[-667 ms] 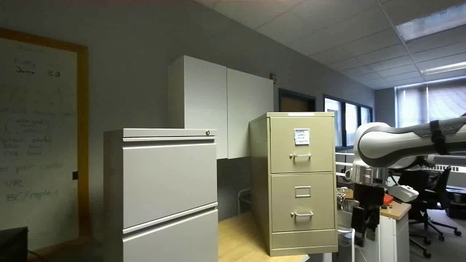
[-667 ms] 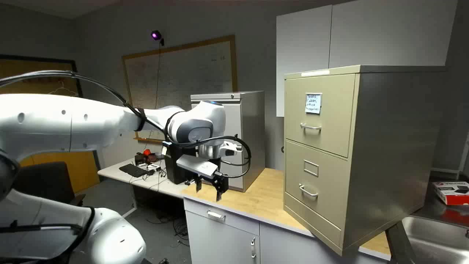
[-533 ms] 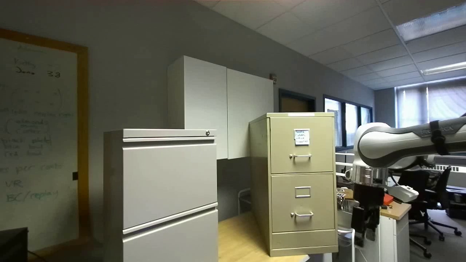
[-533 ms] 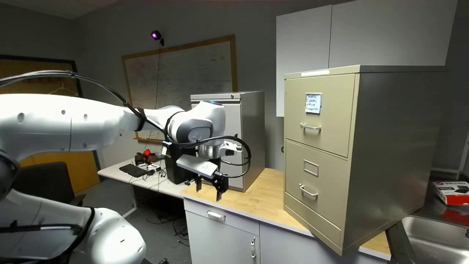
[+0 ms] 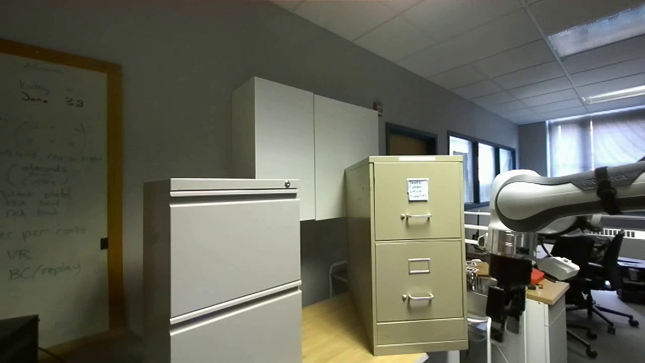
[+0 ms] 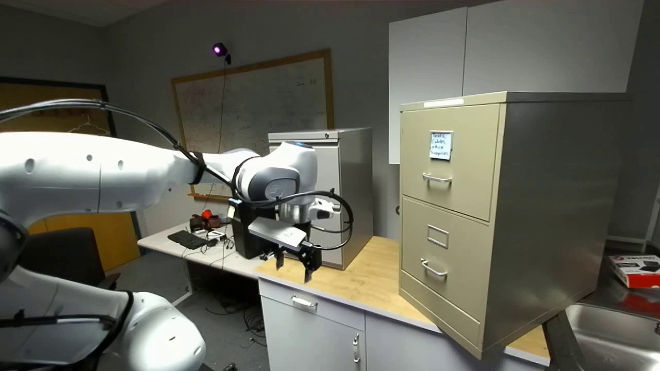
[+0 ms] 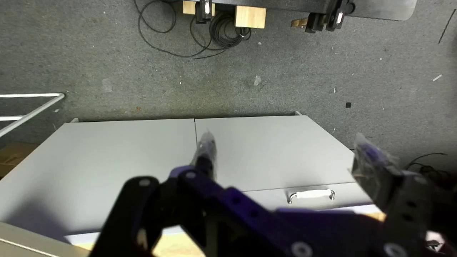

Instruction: Open the bottom drawer on the beige filing cabinet

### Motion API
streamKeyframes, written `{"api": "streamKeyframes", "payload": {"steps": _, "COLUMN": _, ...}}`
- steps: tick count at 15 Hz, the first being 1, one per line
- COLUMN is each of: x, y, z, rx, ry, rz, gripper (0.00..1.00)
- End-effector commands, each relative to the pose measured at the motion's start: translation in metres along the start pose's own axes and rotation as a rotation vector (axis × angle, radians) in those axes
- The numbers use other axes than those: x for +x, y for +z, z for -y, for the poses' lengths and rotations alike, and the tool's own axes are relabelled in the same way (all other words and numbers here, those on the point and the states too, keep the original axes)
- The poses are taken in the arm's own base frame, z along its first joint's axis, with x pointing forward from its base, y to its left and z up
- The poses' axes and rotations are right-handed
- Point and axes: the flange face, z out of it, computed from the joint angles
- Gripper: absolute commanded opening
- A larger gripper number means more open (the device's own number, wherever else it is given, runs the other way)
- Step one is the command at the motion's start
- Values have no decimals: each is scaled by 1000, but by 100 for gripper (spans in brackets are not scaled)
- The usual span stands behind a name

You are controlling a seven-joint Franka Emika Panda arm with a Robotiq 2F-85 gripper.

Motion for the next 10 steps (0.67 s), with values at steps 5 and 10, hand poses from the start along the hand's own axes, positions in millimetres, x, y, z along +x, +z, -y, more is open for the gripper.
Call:
{"api": "streamKeyframes", "payload": {"steps": 5, "x": 14, "y": 0, "z": -48, "rx": 82, "ry": 160, "rz": -129, "gripper": 100}}
{"api": "streamKeyframes", "payload": {"steps": 10, "x": 46, "y": 2, "z": -99, "rx": 198, "ry": 354, "rz": -288, "gripper": 100}}
